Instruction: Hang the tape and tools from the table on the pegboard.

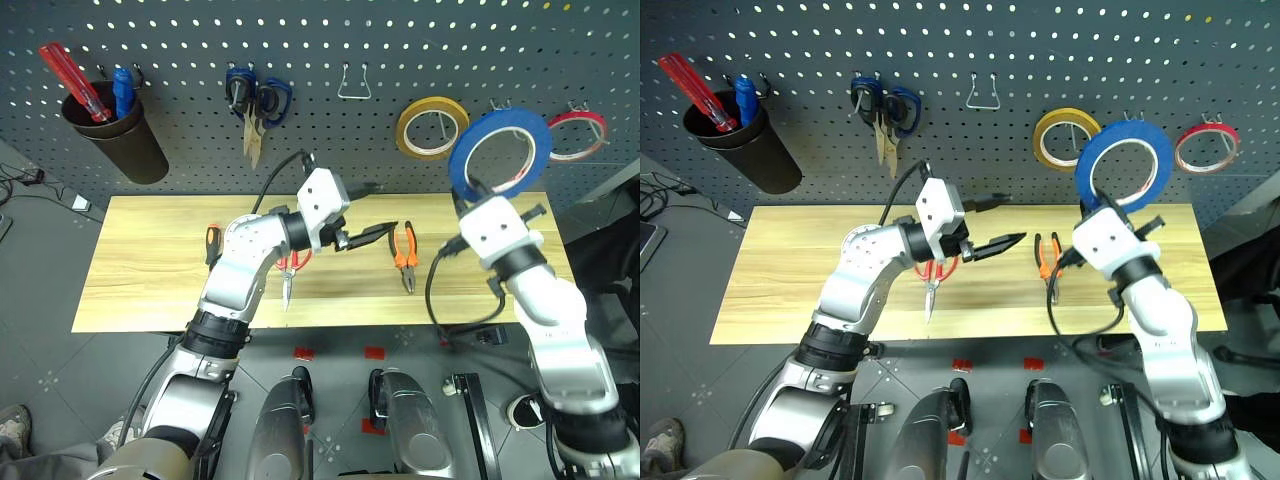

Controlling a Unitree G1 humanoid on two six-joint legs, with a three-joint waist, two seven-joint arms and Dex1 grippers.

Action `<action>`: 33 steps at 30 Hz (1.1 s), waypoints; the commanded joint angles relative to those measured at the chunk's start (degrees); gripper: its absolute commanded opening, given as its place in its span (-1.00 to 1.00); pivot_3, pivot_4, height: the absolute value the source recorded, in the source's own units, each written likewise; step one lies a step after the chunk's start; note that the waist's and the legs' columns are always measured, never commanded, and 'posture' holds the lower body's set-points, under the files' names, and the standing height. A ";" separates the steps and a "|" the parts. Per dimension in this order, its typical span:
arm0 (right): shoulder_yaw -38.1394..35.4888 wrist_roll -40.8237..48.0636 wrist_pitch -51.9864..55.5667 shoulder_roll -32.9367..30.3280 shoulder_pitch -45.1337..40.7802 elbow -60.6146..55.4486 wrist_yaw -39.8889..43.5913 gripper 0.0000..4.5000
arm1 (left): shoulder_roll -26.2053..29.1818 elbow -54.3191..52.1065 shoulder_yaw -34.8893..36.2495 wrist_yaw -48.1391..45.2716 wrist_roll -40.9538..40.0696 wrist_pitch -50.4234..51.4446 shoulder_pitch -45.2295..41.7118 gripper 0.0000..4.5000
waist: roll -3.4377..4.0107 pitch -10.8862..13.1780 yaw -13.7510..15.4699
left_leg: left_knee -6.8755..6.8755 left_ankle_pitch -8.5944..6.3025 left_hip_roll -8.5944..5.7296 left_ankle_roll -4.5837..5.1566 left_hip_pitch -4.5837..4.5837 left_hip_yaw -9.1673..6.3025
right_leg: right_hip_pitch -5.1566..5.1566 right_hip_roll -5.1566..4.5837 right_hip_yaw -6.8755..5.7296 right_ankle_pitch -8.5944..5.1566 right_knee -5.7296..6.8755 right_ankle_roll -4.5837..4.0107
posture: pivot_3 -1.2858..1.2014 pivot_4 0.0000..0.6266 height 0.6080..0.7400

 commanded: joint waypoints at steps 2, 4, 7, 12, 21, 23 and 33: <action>-5.60 4.81 -6.15 -1.23 -6.29 11.43 -0.24 -0.69 | -2.33 0.38 0.30 2.36 -0.43 -1.12 -1.71 0.46 | 0.00 0.00 0.00 | 0.00 0.00 0.01 0.00 0.00 0.01 | 0.01 0.00 -0.02 0.00 -0.02 0.00 | -0.21 0.07 1.00; -6.65 6.71 -8.09 -1.49 -9.75 17.22 0.27 -0.69 | -3.36 0.86 0.44 3.31 -0.57 -0.84 -2.38 0.46 | 0.00 0.00 0.00 | -0.03 0.00 0.01 0.00 -0.01 0.05 | 0.01 0.00 -0.09 -0.01 -0.08 -0.01 | -0.20 0.05 1.00; -6.99 9.99 -9.10 -1.04 -12.28 21.27 2.44 -0.69 | -3.75 1.05 0.23 3.57 -0.34 -0.94 -2.35 0.46 | 0.00 0.00 -0.15 | -0.08 -0.01 0.01 0.01 -0.04 0.11 | 0.00 0.00 -0.14 -0.01 -0.12 -0.01 | -0.20 0.05 1.00; -7.19 12.09 -8.77 0.32 -10.30 19.58 2.43 -0.28 | -2.09 1.42 0.73 3.54 -0.05 -0.57 -0.81 0.46 | 0.01 -0.01 -0.32 | -0.09 -0.01 0.02 0.01 -0.03 0.11 | 0.00 0.00 -0.15 -0.01 -0.09 -0.01 | -0.20 0.03 1.00; -0.45 13.59 13.96 13.79 8.60 -2.54 -2.95 0.98 | 11.49 5.51 0.73 -2.62 4.15 -4.76 6.53 0.46 | 0.08 -0.06 -0.72 | -0.07 0.00 0.07 0.00 -0.01 0.10 | -0.03 0.01 -0.08 -0.01 0.00 -0.01 | -0.20 0.09 1.00; 1.90 13.54 23.32 19.89 9.24 -4.96 -6.44 0.98 | 15.03 8.46 1.16 -4.30 5.21 -6.45 7.29 0.46 | 0.09 -0.06 -1.17 | -0.05 0.02 0.12 -0.04 0.01 0.05 | -0.04 0.02 0.00 -0.01 0.06 -0.02 | -0.20 0.11 1.00; 0.78 11.66 41.75 29.98 -12.17 21.30 -14.84 0.98 | 19.19 15.60 2.31 -7.22 5.42 -7.12 4.92 0.46 | 0.09 -0.06 -0.43 | -0.04 0.15 0.14 0.01 -0.01 -0.01 | -0.11 0.03 -0.02 0.18 0.08 -0.26 | -0.16 0.23 1.00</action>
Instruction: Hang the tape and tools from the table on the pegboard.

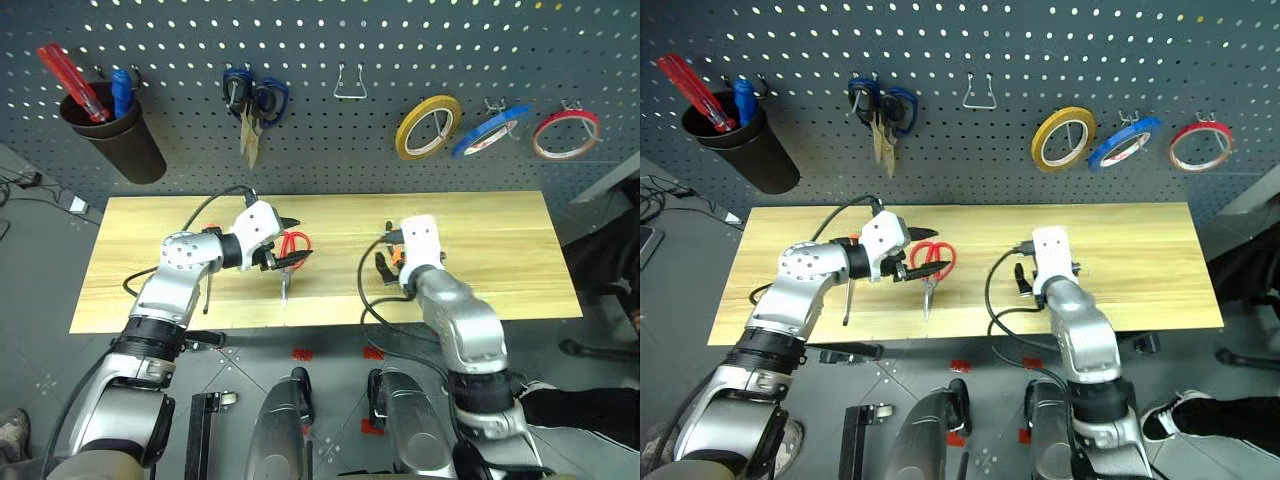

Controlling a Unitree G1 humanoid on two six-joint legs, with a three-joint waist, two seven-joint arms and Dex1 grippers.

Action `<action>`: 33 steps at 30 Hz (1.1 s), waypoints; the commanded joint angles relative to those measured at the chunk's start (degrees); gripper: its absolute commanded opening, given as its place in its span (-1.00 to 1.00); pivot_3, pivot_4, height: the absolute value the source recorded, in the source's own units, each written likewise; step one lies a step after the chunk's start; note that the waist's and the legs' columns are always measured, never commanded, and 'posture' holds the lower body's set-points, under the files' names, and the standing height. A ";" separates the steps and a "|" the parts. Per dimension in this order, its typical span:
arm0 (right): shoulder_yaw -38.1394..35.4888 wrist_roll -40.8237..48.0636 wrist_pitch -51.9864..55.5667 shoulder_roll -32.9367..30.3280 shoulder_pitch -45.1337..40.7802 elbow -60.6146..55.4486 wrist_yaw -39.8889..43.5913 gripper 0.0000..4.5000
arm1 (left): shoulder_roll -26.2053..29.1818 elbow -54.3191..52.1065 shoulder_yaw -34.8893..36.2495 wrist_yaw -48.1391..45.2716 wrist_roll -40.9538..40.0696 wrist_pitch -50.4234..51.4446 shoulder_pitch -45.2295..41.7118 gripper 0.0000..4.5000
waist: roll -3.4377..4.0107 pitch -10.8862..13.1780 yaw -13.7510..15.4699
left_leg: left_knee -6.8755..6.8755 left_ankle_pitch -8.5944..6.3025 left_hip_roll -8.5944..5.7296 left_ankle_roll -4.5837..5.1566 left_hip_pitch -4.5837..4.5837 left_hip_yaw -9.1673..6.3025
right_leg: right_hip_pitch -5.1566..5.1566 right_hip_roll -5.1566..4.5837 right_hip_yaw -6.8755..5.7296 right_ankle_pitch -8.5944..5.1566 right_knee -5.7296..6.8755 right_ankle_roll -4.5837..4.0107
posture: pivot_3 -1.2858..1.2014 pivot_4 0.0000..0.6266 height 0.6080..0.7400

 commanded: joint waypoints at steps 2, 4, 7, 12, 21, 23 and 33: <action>-2.82 0.17 -3.69 -0.95 -6.93 14.87 -1.94 0.98 | 0.24 -0.92 0.52 -0.90 -0.17 -0.33 -0.47 0.46 | 0.01 0.01 0.41 | -0.18 0.02 -0.05 -0.02 -0.03 0.11 | -0.14 -0.01 0.04 0.00 -0.04 -0.01 | -0.15 0.24 1.00; -2.84 0.12 -5.51 -1.64 -8.90 18.69 -2.11 0.98 | 0.06 -1.41 0.51 -0.79 -0.16 0.10 -0.43 0.46 | 0.00 0.01 0.57 | -0.26 0.02 -0.05 -0.03 -0.10 0.25 | -0.28 -0.01 0.04 -0.03 -0.07 0.00 | -0.14 0.24 1.00; -2.61 0.28 -7.95 -2.55 -12.23 24.21 -1.99 0.98 | -0.11 -2.21 0.35 -0.54 0.00 0.58 -0.16 0.46 | -0.01 0.01 0.68 | -0.40 0.02 -0.06 -0.03 -0.14 0.50 | -0.48 -0.03 0.11 -0.06 -0.11 0.04 | -0.13 0.25 1.00; -1.10 0.75 -8.15 -3.39 -13.71 23.33 -0.30 0.98 | 0.22 -3.78 1.13 -0.15 -0.58 1.80 0.84 0.46 | -0.01 0.01 0.62 | -0.42 0.03 0.02 -0.04 -0.20 0.71 | -0.73 -0.01 0.25 -0.06 0.00 0.04 | -0.12 0.25 1.00; -1.16 0.87 0.00 -3.16 -8.24 12.92 -0.98 0.98 | 0.76 -5.44 1.79 -0.14 -0.66 2.88 2.48 0.46 | -0.01 0.01 0.84 | -0.42 0.02 0.02 -0.04 -0.22 0.77 | -0.77 -0.02 0.34 -0.06 -0.01 0.04 | -0.13 0.24 1.00; -1.67 0.73 0.37 -3.19 -7.69 12.70 -1.73 0.98 | 0.74 -5.28 1.76 -0.19 -0.60 2.79 2.47 0.46 | -0.01 0.01 0.82 | -0.40 0.02 0.02 -0.04 -0.22 0.78 | -0.77 -0.02 0.36 -0.06 0.00 0.04 | -0.13 0.25 1.00; -6.97 2.95 -0.57 -3.57 -10.69 22.43 -2.72 0.98 | 0.45 -5.55 1.32 -0.25 -0.38 2.55 2.52 0.46 | -0.01 0.01 0.72 | -0.42 0.02 0.03 -0.04 -0.22 0.81 | -0.79 -0.02 0.36 -0.06 0.00 0.04 | -0.13 0.23 1.00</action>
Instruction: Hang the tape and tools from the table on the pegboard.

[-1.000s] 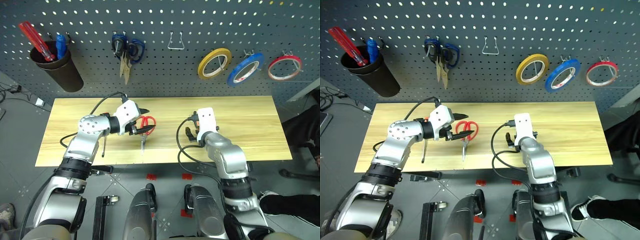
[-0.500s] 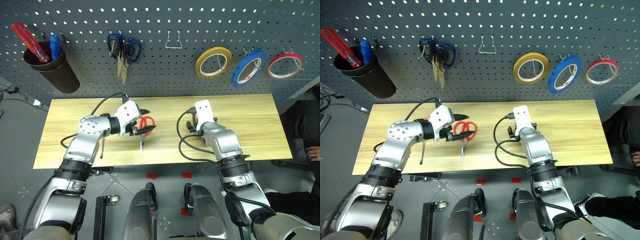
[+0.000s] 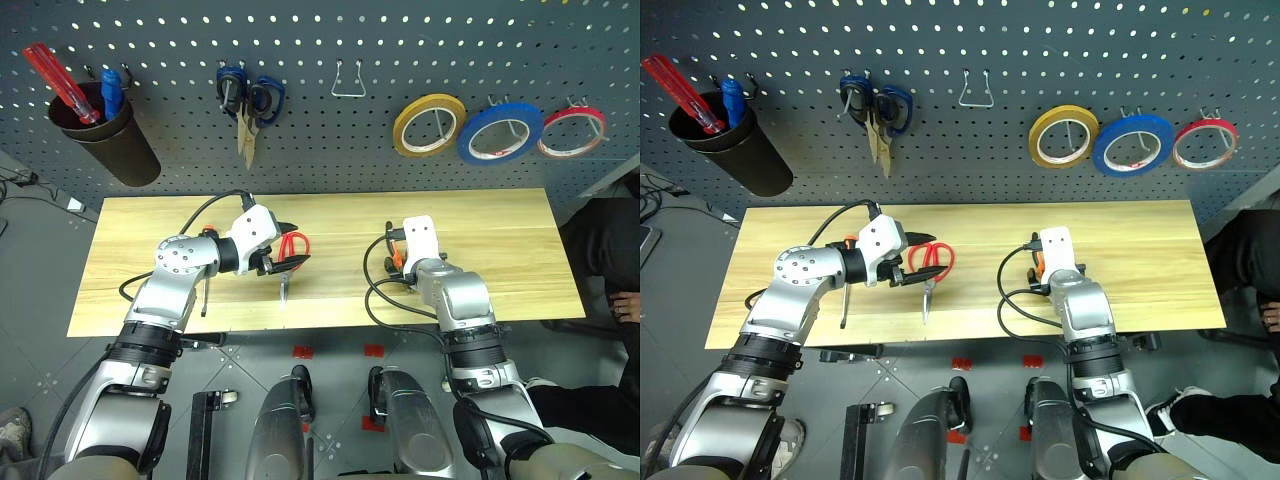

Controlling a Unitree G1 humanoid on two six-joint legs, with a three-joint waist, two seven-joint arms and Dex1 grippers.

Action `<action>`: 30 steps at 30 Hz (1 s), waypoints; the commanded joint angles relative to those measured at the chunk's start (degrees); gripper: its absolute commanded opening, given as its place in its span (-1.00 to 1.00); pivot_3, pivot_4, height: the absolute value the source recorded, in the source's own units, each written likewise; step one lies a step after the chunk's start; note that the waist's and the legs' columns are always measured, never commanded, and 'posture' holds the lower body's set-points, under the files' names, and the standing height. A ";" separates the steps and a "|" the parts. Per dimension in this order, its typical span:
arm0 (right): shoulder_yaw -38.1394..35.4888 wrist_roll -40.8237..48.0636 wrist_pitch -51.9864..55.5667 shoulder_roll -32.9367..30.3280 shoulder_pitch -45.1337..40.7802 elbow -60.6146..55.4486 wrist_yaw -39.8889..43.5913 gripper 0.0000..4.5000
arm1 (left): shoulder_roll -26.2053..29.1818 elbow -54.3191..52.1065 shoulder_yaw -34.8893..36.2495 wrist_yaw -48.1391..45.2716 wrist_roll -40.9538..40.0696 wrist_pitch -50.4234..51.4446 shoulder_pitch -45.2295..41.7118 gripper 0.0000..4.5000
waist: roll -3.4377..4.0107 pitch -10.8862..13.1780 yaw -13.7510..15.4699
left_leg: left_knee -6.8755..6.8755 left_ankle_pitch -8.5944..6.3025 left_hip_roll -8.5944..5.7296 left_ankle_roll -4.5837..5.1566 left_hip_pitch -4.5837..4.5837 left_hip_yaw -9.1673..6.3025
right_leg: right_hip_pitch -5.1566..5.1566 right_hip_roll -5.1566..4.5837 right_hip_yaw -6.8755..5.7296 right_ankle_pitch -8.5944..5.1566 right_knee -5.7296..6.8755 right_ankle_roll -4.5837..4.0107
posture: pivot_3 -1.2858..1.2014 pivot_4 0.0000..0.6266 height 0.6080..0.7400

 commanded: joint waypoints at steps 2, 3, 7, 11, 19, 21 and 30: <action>-2.36 2.14 -0.48 -0.34 -2.05 4.56 1.06 0.98 | 0.40 -2.71 0.60 -0.15 -0.37 -0.21 0.50 0.46 | 0.00 0.00 -0.04 | 0.00 0.00 0.00 0.00 0.00 0.00 | 0.00 0.00 0.00 0.00 0.01 0.00 | -0.13 0.23 1.00; -2.58 2.32 -1.02 -0.61 -2.48 5.79 1.30 0.98 | 0.41 -2.77 0.64 -0.11 -0.39 -0.16 0.55 0.46 | 0.00 0.00 -0.04 | 0.00 0.00 0.01 0.00 0.00 -0.01 | 0.00 0.00 -0.01 0.00 0.01 0.00 | -0.13 0.23 1.00; -2.87 3.09 -2.68 -2.00 -4.07 10.58 2.49 0.80 | 0.23 -3.25 1.02 -0.04 -0.99 0.27 1.01 0.46 | -0.01 -0.01 -0.05 | 0.01 0.00 0.00 0.00 0.01 0.02 | 0.01 0.00 0.01 0.00 0.01 0.00 | -0.12 0.21 1.00; -3.10 3.45 -3.08 -3.10 -5.24 12.57 3.44 0.32 | 0.00 -3.69 1.74 -0.02 -2.18 1.38 1.65 0.46 | -0.03 -0.02 -0.03 | 0.02 0.00 0.01 0.00 0.02 0.01 | 0.02 0.00 0.01 0.00 0.02 0.00 | -0.13 0.21 1.00; 7.46 1.56 -4.69 -4.94 4.84 -15.95 7.12 0.16 | -1.92 -8.74 6.50 4.64 -5.79 3.34 5.09 0.46 | -0.01 -0.01 0.06 | -0.04 0.00 0.01 0.00 -0.12 -0.03 | -0.06 0.00 0.02 0.00 -0.06 0.00 | -0.15 0.19 1.00; 12.52 0.75 -4.93 -4.95 9.22 -26.13 7.39 0.16 | -2.59 -11.71 9.57 7.27 -7.78 4.43 7.54 0.46 | -0.02 -0.01 -0.20 | -0.05 0.00 -0.01 0.00 -0.36 -0.05 | -0.27 -0.02 0.12 0.00 -0.08 0.01 | -0.15 0.19 1.00; 14.88 0.76 -24.78 4.40 -1.59 -37.56 4.47 0.16 | -5.28 -29.81 16.23 18.46 -11.99 9.98 18.57 0.46 | -0.04 -0.01 -1.30 | 0.07 0.05 0.03 -0.06 -0.55 -0.16 | -0.50 0.07 0.22 0.12 0.06 0.05 | -0.13 0.15 1.00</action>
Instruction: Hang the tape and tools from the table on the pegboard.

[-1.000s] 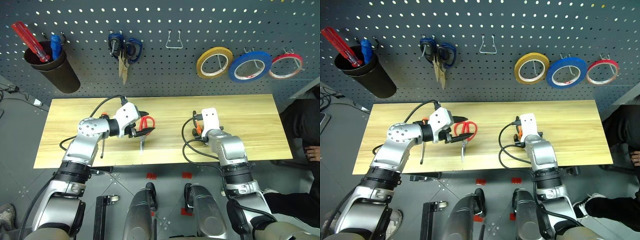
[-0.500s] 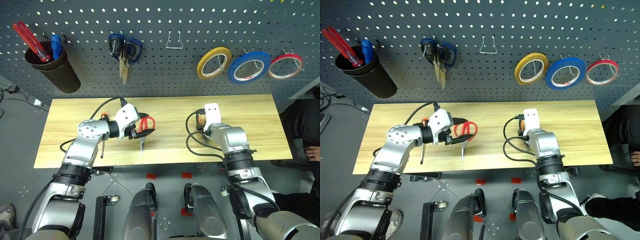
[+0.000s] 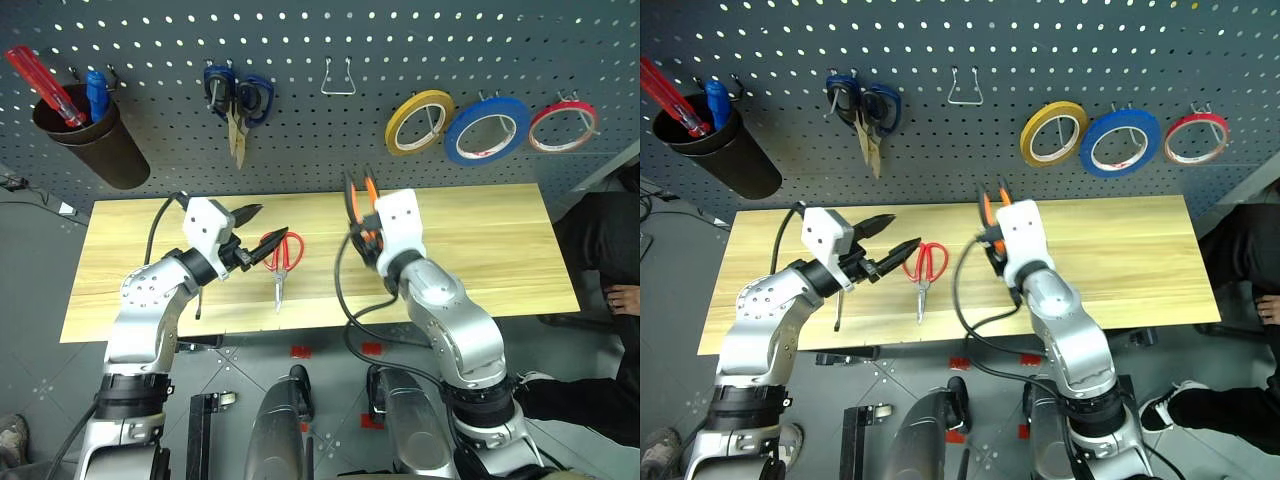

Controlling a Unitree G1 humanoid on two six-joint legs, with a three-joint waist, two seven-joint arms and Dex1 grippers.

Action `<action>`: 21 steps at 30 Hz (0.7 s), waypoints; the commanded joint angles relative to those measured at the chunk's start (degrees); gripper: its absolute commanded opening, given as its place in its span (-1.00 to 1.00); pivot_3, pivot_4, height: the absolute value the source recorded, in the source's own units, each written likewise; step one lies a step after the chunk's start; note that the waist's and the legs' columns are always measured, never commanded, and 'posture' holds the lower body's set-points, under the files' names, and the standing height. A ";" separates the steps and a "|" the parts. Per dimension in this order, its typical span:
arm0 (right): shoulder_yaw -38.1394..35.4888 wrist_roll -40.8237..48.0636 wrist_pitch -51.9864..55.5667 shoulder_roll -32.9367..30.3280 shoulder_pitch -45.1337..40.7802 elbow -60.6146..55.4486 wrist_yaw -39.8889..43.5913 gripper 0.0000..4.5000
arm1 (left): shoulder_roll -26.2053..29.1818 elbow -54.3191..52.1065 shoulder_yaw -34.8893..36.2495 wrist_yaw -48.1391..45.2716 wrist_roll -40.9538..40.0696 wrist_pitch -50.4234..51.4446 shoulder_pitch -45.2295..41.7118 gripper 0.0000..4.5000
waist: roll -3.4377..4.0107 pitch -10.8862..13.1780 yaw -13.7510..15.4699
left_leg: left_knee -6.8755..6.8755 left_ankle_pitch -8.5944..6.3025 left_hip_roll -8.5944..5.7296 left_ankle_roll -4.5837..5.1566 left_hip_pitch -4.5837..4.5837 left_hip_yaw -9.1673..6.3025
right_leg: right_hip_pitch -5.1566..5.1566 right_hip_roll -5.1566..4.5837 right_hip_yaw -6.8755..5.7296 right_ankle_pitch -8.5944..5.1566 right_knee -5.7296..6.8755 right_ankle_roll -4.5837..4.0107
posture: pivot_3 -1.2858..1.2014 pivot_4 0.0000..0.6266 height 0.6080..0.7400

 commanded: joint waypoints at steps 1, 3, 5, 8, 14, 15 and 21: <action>-1.19 -0.81 -14.37 0.83 -10.64 -0.62 0.29 0.16 | -0.18 -7.38 0.44 2.38 -0.77 1.28 2.60 0.46 | 0.00 0.00 0.18 | 0.00 0.00 -0.03 0.01 0.01 0.00 | 0.00 0.00 0.02 0.02 0.00 0.03 | -0.13 0.15 1.00; -2.24 -0.42 -19.54 0.97 -14.91 3.17 0.59 0.16 | 0.01 -8.53 -0.67 2.49 -1.07 2.77 1.91 0.46 | -0.06 -0.06 0.87 | 0.01 0.01 -0.03 0.01 0.01 -0.02 | 0.01 0.00 0.00 0.04 0.00 0.04 | -0.11 0.12 1.00; -3.32 -0.15 -24.83 1.13 -19.25 7.74 0.84 0.16 | 0.18 -9.15 -2.08 2.66 -0.95 4.55 0.29 0.46 | -0.11 -0.09 1.54 | 0.01 0.02 0.00 -0.01 0.01 -0.09 | 0.06 0.05 -0.09 0.03 -0.02 0.03 | -0.11 0.12 1.00; -4.52 -0.09 -31.33 1.33 -23.95 15.12 0.85 0.16 | -0.07 -9.18 -4.28 3.08 -0.27 6.56 -2.74 0.46 | -0.11 -0.09 1.82 | 0.06 0.03 -0.02 -0.01 -0.01 -0.09 | 0.08 0.03 -0.17 0.04 -0.07 0.02 | -0.10 0.11 1.00; -6.09 -1.42 -45.58 0.55 -31.96 30.63 0.71 0.16 | -2.27 -5.44 -7.57 5.24 1.57 7.70 -10.42 0.46 | -0.11 -0.09 1.77 | 0.19 0.04 -0.05 0.00 -0.17 -0.20 | 0.09 -0.01 -0.49 0.04 -0.08 0.01 | -0.08 0.10 1.00; -6.24 -1.63 -47.03 0.39 -32.68 32.09 0.64 0.16 | -2.45 -4.97 -7.70 5.34 1.68 7.61 -10.99 0.46 | -0.11 -0.09 1.80 | 0.18 0.03 -0.03 0.00 -0.18 -0.21 | 0.09 0.00 -0.52 0.04 -0.08 0.01 | -0.08 0.10 1.00; -7.95 -2.98 -55.81 -1.98 -37.99 42.81 -0.17 0.16 | -3.64 1.25 -8.46 6.36 4.11 5.51 -16.02 0.46 | -0.11 -0.07 1.69 | 0.17 0.04 -0.02 0.00 -0.19 -0.21 | 0.08 0.02 -0.55 0.04 -0.08 0.01 | -0.08 0.17 1.00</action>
